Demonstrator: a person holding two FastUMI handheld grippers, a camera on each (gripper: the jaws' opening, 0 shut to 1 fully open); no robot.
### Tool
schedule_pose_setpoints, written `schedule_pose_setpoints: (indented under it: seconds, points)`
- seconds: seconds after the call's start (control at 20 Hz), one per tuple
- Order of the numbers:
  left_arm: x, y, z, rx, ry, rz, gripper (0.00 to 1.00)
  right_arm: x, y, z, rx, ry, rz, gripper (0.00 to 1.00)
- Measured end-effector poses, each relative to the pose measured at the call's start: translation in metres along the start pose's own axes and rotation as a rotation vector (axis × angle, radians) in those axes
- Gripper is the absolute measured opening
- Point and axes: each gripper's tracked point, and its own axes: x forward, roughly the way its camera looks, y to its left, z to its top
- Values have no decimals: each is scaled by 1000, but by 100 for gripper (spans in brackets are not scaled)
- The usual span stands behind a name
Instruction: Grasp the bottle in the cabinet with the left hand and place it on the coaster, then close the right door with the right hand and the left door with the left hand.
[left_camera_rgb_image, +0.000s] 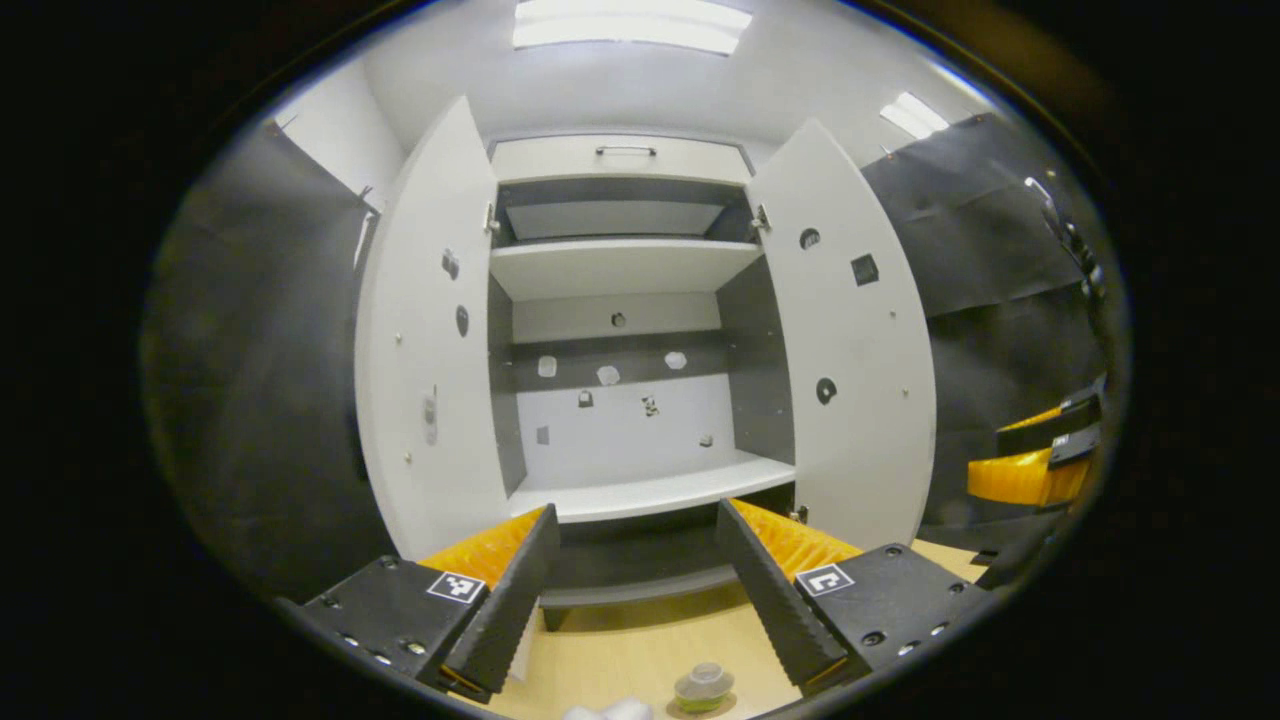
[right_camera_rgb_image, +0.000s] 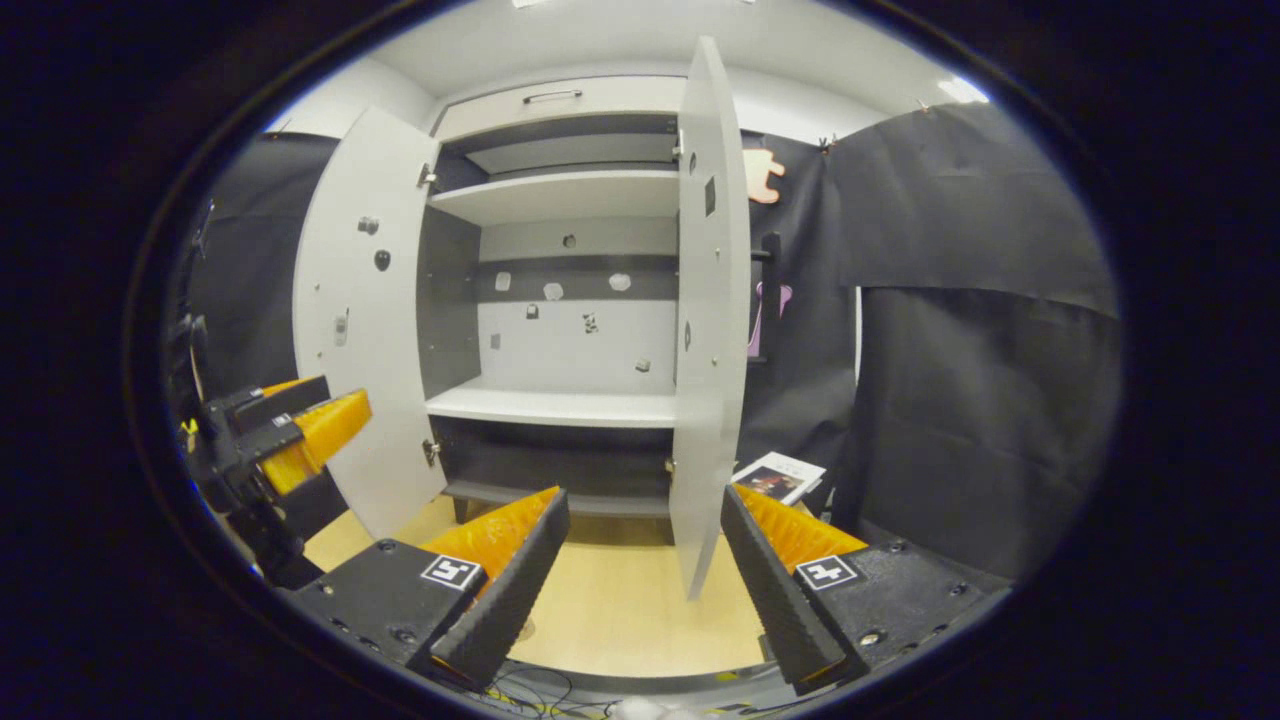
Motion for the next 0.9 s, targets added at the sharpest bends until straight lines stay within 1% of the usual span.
schedule_pose_setpoints:
  seconds: [0.1,0.2,0.35,0.4,0.45,0.65,0.8,0.9]
  points:
    - [-5,20,12,-3,5,40,98,5,-9,2,6,-21,-15,100]
    - [-17,36,10,-2,46,75,98,9,-16,0,25,-20,-29,100]
    - [-42,67,-3,43,100,161,98,12,-29,-2,47,-22,-46,100]
    - [-51,72,-10,60,128,179,98,14,-35,-2,46,-20,-52,100]
    - [-59,71,-17,67,148,187,99,16,-41,-1,42,-18,-57,100]
    - [-74,51,-34,55,197,178,98,30,-79,13,45,-27,-75,99]
    - [-68,33,-37,30,210,182,97,42,-118,36,27,-51,-101,99]
    - [-62,15,-35,6,210,155,97,55,-144,62,11,-89,-112,99]
